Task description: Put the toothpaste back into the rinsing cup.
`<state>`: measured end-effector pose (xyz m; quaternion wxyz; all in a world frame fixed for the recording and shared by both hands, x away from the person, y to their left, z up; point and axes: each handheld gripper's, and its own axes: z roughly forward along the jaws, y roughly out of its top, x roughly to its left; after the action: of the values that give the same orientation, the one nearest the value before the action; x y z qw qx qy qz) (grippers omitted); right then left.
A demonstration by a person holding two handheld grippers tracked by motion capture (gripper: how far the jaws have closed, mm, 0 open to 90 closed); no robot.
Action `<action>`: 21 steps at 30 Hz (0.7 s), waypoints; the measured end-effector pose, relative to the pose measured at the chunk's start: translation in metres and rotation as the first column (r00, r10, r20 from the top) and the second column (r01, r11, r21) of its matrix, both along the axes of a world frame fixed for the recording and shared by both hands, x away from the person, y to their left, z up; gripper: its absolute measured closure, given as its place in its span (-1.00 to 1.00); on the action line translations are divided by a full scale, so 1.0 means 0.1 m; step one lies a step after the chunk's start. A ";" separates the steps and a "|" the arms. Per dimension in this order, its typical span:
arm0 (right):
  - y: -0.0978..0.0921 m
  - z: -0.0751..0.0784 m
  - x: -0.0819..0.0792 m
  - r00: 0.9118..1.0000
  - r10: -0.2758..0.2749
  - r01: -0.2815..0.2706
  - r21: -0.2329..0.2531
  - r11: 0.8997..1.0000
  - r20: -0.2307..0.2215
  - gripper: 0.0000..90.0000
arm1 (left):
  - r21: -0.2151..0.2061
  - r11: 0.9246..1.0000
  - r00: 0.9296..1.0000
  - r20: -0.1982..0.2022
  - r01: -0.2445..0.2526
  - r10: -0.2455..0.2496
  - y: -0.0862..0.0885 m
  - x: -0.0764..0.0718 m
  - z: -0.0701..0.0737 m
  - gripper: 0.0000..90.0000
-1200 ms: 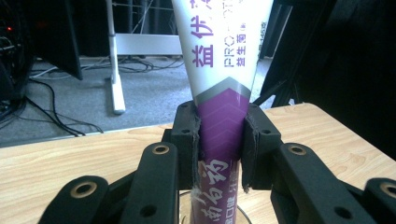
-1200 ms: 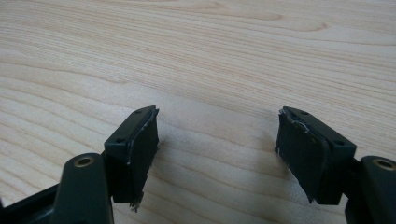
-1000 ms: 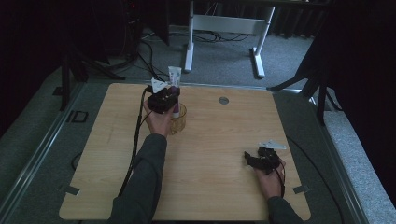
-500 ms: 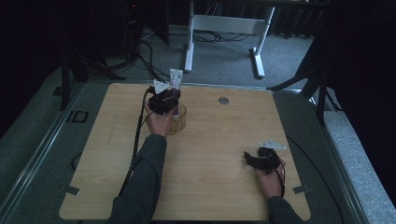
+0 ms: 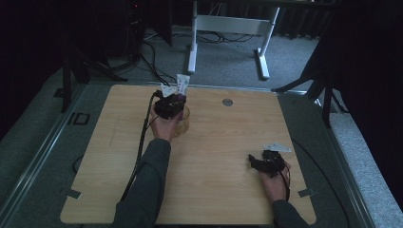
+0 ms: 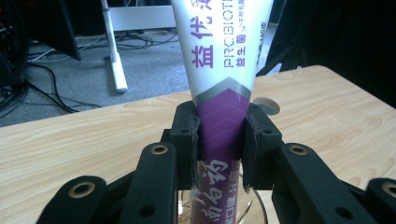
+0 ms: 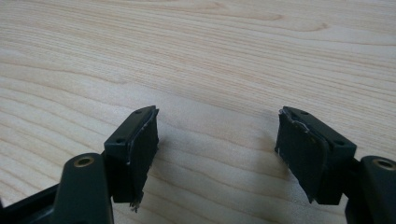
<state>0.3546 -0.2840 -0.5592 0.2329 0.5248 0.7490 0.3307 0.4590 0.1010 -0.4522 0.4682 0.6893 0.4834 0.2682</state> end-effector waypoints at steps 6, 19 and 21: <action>0.00 0.00 0.00 1.000 0.000 0.000 0.000 1.000 0.000 -0.35 | 0.020 1.000 1.000 -0.014 0.011 -0.011 -0.01 0.00 -0.04 0.54; 0.00 0.00 0.00 1.000 0.000 0.000 0.000 1.000 0.000 -0.35 | 0.071 0.997 0.999 -0.044 0.001 0.002 0.04 -0.01 -0.15 0.54; 0.00 0.00 0.00 1.000 0.000 0.000 0.000 1.000 0.000 -0.35 | 0.071 0.997 0.999 -0.047 0.000 0.004 0.05 -0.02 -0.16 0.54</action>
<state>0.3546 -0.2840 -0.5592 0.2329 0.5248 0.7491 0.3305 0.4572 0.1060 -0.4682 0.4317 0.7111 0.4852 0.2692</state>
